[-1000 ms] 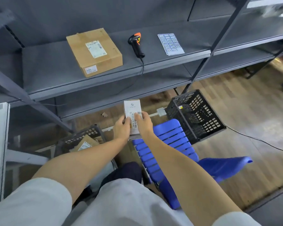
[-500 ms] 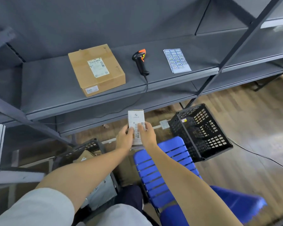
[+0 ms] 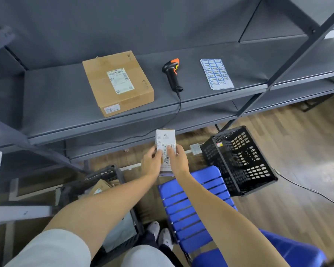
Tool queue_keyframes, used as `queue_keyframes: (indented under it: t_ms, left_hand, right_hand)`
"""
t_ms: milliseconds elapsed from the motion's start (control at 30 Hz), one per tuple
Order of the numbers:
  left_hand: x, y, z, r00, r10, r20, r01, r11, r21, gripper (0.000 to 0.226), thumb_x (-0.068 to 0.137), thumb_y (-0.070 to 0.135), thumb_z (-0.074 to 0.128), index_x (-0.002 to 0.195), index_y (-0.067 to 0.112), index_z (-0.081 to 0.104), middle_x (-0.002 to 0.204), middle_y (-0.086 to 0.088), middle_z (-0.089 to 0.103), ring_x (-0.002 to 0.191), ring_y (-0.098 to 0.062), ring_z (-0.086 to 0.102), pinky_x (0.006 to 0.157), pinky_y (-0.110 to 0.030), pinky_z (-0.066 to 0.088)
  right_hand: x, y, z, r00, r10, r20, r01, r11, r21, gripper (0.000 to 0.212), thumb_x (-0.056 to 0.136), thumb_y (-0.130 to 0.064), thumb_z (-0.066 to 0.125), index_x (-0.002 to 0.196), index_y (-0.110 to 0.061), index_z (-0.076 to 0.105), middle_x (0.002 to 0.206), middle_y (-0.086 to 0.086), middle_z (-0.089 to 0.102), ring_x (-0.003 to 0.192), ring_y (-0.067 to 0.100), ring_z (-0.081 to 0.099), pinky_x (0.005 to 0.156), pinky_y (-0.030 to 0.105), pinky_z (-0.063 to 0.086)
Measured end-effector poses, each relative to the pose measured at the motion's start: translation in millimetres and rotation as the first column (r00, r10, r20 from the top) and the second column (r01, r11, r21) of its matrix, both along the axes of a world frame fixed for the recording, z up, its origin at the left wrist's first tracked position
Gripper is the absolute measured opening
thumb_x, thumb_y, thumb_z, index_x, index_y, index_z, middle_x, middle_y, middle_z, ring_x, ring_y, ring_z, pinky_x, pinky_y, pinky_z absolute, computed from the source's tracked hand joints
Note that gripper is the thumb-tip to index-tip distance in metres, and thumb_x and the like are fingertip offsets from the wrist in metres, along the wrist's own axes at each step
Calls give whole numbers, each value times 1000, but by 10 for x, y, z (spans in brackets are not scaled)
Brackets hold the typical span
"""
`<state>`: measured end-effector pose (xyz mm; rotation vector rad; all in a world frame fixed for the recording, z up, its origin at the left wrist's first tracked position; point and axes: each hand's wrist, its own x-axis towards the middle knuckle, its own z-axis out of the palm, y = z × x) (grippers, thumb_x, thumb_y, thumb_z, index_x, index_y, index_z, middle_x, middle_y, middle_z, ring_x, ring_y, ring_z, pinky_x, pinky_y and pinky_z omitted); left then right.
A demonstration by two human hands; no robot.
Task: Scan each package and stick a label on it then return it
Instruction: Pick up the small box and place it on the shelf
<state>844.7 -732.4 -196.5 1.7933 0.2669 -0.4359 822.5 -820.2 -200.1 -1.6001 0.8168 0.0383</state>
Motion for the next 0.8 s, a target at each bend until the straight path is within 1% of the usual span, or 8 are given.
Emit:
queue_keyframes:
  t_ms: [100,200,367,467,567,667,733,800]
  left_hand:
    - [-34,53,-4,998,56,2,-56,998,8,31,95,16,52,124,15,62,112,1,67,93,-13,62,76,-25,50]
    - [-90,90,18,996,90,24,-90,996,21,27,92,16,55,116,17,66,100,6,67,78,0,59,60,-10,41]
    - [-117,63,136,986,143,85,-146,989,26,28,92,17,55,118,14,65,107,3,66,82,-3,59,56,-2,40]
    - [-68,36,260,984,149,92,-154,987,41,32,95,23,51,125,18,61,113,4,65,93,-11,60,70,-15,45]
    - [91,-39,342,981,150,124,-157,986,48,33,97,25,49,127,20,60,116,4,65,93,-11,60,79,-27,49]
    - [334,-130,386,981,123,153,-135,989,68,35,97,26,49,129,19,60,122,1,64,103,-17,60,90,-37,51]
    - [532,-171,394,979,127,159,-138,988,65,34,96,27,49,128,20,60,124,-1,63,107,-20,60,94,-43,50]
    - [769,-186,403,976,136,169,-148,987,58,32,97,27,49,125,21,61,122,-2,64,105,-20,60,93,-42,51]
  right_hand:
    - [-38,31,10,1000,19,-3,-19,1000,11,35,97,-35,49,128,-17,52,112,-3,64,94,8,63,73,23,53]
    - [-91,48,29,999,44,14,-44,999,3,34,97,-34,49,125,-16,53,111,-1,65,93,10,62,69,19,48]
    - [-59,16,116,994,70,79,-71,997,18,26,97,-32,51,117,-15,56,108,0,65,94,14,63,82,31,53]
    - [24,11,233,993,72,94,-75,997,33,28,97,-34,51,119,-16,56,108,-2,65,98,16,63,88,36,53]
    - [186,-32,338,991,63,114,-69,996,48,31,97,-34,50,124,-17,52,110,-2,64,99,16,63,89,38,54]
    - [424,-100,405,990,43,131,-49,998,45,34,98,-34,49,128,-17,50,112,-4,61,100,14,61,86,32,54]
    - [628,-133,426,990,38,133,-43,999,32,35,98,-34,49,128,-17,50,116,-2,61,100,14,60,86,31,53]
    - [873,-143,436,991,31,129,-37,999,39,35,98,-34,48,129,-17,50,119,-2,61,101,14,59,86,31,53]
